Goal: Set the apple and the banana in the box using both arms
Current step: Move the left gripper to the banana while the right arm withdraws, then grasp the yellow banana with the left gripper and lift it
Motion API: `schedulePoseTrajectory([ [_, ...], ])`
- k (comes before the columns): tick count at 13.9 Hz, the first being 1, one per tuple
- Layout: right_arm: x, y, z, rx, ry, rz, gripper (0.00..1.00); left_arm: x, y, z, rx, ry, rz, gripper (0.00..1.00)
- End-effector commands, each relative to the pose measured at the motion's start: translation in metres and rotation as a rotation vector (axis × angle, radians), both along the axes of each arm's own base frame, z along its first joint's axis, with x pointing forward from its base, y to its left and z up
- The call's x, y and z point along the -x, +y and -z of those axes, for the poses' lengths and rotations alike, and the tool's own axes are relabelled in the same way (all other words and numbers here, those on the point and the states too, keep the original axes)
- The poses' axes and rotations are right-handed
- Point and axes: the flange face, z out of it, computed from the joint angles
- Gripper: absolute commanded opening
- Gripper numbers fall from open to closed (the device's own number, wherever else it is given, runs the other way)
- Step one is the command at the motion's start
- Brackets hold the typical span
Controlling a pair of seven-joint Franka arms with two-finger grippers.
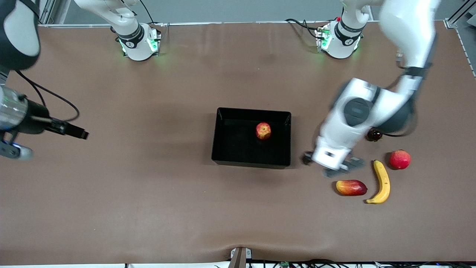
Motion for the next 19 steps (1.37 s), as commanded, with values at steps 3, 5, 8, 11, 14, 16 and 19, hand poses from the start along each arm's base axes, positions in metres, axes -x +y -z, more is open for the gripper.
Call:
schedulePoseTrajectory([
  [3,0.047,-0.064,-0.03,-0.004,-0.036,-0.124,1.0,-0.035,0.111,0.028,-0.005,0.028,0.14,1.0],
  [5,0.047,-0.068,-0.03,-0.008,-0.032,-0.117,1.0,-0.043,0.158,0.053,-0.006,0.033,0.197,0.89],
  [8,0.048,-0.092,-0.037,-0.008,-0.049,-0.077,1.0,-0.05,0.203,0.098,-0.085,0.017,0.228,0.77],
  [11,0.05,-0.087,-0.043,-0.017,-0.06,-0.09,1.0,-0.054,0.236,0.132,-0.153,-0.022,0.252,0.71],
  [14,0.065,-0.063,-0.054,-0.004,-0.074,-0.125,1.0,-0.053,0.249,0.157,-0.151,-0.025,0.252,0.63],
  [16,0.076,-0.06,-0.05,-0.002,-0.077,-0.129,1.0,-0.051,0.255,0.172,-0.144,-0.012,0.245,0.53],
  [19,0.079,-0.058,-0.053,0.001,-0.081,-0.137,1.0,-0.052,0.254,0.163,-0.156,-0.023,0.256,0.0],
])
